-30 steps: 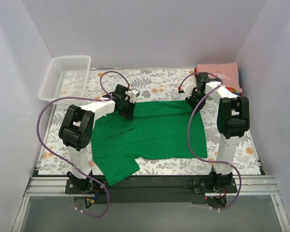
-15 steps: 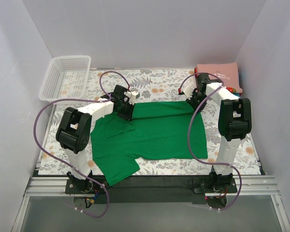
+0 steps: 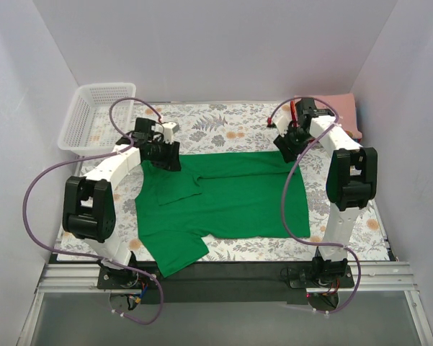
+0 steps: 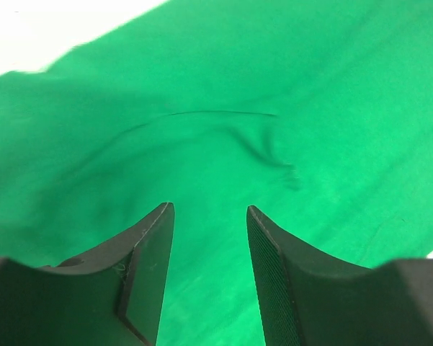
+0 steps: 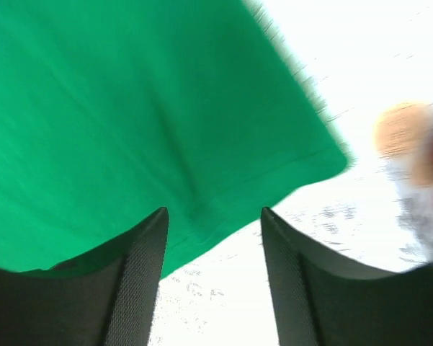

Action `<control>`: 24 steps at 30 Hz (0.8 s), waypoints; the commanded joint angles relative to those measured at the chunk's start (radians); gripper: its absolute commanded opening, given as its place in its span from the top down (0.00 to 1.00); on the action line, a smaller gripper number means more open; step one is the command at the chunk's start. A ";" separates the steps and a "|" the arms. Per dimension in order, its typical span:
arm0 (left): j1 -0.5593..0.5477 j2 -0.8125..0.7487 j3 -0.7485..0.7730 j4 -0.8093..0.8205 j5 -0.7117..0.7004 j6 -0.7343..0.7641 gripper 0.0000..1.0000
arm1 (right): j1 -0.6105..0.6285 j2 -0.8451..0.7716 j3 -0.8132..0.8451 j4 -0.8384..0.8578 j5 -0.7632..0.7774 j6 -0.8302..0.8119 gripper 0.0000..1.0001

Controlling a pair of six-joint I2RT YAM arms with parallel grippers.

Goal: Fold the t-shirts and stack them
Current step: Fold the tshirt

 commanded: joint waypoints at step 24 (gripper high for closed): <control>0.218 0.372 0.223 0.027 -0.144 0.036 0.63 | 0.027 0.422 0.510 0.069 0.026 0.247 0.49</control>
